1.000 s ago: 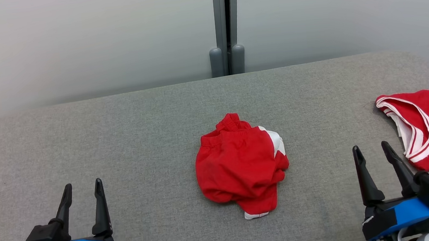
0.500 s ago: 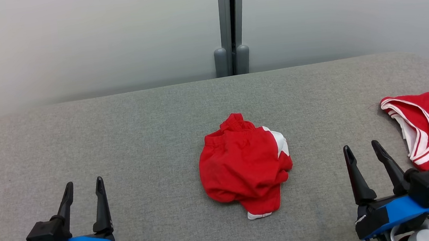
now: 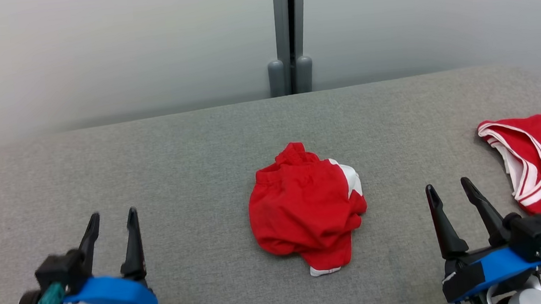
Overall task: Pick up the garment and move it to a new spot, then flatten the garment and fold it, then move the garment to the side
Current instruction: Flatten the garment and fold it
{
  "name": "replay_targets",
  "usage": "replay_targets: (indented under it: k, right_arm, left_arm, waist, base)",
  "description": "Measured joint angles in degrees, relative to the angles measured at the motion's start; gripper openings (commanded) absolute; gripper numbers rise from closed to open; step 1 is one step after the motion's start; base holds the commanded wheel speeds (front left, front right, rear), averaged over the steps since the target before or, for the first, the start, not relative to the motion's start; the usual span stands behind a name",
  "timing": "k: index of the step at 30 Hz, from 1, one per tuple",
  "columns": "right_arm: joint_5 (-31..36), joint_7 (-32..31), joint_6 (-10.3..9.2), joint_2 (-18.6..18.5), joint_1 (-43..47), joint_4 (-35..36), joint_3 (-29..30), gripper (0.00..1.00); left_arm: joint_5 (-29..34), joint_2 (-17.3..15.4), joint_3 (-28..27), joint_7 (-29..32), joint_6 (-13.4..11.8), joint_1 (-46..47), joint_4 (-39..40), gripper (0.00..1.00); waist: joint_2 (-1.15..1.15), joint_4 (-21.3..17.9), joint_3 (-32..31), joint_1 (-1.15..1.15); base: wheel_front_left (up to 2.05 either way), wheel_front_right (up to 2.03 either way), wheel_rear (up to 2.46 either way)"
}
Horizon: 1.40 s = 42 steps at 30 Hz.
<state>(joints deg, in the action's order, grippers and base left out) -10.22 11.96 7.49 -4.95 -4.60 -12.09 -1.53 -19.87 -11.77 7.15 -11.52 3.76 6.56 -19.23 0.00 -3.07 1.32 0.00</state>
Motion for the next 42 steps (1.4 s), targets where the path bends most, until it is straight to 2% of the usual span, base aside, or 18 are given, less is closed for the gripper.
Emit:
replay_targets:
  k: [6,10,12,15,17,19,22,26,35,42]
  right_arm:
    - [-0.4,0.2,0.00,0.2,-1.8,0.0,-2.5,1.00]
    - [-0.5,0.3,0.01,0.3,-4.3,-0.6,-6.2,1.00]
    - [-1.0,0.5,0.00,0.2,-5.8,-1.2,-8.3,1.00]
    - [-1.4,0.8,0.00,0.1,-7.9,-2.3,-11.2,1.00]
    - [-1.6,1.2,0.00,0.1,-9.6,-3.1,-13.1,1.00]
    - [-2.3,1.5,0.00,0.3,-10.9,-3.9,-14.8,1.00]
    - [-3.2,2.0,0.00,0.5,-12.7,-5.3,-17.0,1.00]
    - [-4.2,2.6,0.00,0.9,-14.2,-6.6,-18.9,1.00]
    - [-6.0,2.9,0.00,1.7,-16.4,-7.2,-20.3,1.00]
    - [-7.2,3.0,0.00,1.9,-17.0,-5.3,-20.5,1.00]
  left_arm:
    - [-0.9,-3.6,4.7,9.4,2.8,7.4,1.4,1.00]
    - [-5.4,-4.8,8.4,17.2,3.4,12.5,0.9,1.00]
    - [-10.2,-6.1,13.5,22.7,3.4,15.2,1.2,1.00]
    - [-22.9,-7.8,20.3,31.3,3.6,19.1,2.8,1.00]
    - [-29.7,-9.8,22.2,36.9,3.6,21.6,3.0,1.00]
    - [-34.0,-12.0,23.5,41.5,3.6,23.8,2.8,1.00]
    - [-38.3,-13.3,25.3,46.5,3.6,26.2,2.8,1.00]
    - [-39.8,-15.3,27.8,50.1,3.6,28.6,3.3,1.00]
    - [-39.1,-18.9,33.2,52.2,3.6,33.7,3.2,1.00]
    - [-37.3,-23.4,37.9,54.3,3.6,36.3,2.8,1.00]
  waist:
    - [0.00,-2.0,2.0,0.00]
    - [0.00,-4.4,3.8,0.00]
    - [0.00,-5.9,4.7,0.01]
    - [0.00,-8.0,5.9,0.01]
    - [0.00,-9.4,6.4,0.01]
    - [0.00,-10.8,6.8,0.01]
    - [0.00,-12.8,7.2,0.01]
    - [0.00,-15.2,7.6,0.01]
    - [0.00,-19.7,10.7,0.00]
    - [0.00,-22.4,13.6,0.00]
  base:
    - [0.00,0.00,0.00]
    - [0.00,0.00,0.00]
    - [0.00,0.00,0.00]
    - [0.00,0.00,0.00]
    - [0.00,0.00,0.00]
    - [0.00,0.00,0.00]
    - [0.00,0.00,0.00]
    - [0.00,0.00,0.00]
    - [0.00,0.00,0.00]
    - [0.00,0.00,0.00]
